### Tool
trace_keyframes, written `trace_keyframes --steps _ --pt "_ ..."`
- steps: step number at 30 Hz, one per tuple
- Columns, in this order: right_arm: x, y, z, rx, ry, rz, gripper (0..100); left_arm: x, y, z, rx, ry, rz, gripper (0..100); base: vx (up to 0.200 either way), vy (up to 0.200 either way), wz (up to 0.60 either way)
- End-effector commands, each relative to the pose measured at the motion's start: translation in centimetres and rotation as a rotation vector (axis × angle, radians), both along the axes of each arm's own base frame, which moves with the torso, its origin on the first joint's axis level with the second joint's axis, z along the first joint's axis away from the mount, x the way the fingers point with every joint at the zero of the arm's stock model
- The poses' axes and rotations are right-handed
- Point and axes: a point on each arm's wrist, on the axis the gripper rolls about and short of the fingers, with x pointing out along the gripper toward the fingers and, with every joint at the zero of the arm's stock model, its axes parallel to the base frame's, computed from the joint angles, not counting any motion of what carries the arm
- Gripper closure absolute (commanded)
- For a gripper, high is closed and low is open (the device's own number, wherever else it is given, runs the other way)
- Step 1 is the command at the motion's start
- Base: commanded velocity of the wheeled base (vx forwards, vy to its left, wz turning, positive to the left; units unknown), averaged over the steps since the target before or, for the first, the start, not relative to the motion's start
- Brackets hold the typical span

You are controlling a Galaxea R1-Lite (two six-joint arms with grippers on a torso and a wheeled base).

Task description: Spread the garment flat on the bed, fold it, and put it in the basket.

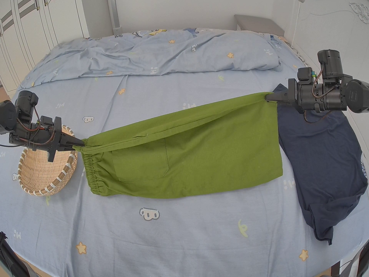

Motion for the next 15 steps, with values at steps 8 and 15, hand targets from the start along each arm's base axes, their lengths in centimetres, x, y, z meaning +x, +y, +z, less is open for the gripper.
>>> trace_keyframes --steps 8,15 --pt "3.2 0.1 -1.0 -0.005 0.025 -0.014 100 1.9 0.6 -1.0 0.0 0.012 0.006 100 0.0 0.0 0.0" --pt "4.2 0.4 -1.6 -0.009 0.03 -0.008 100 3.0 0.5 -1.8 0.011 0.023 0.001 100 0.0 0.0 0.0"
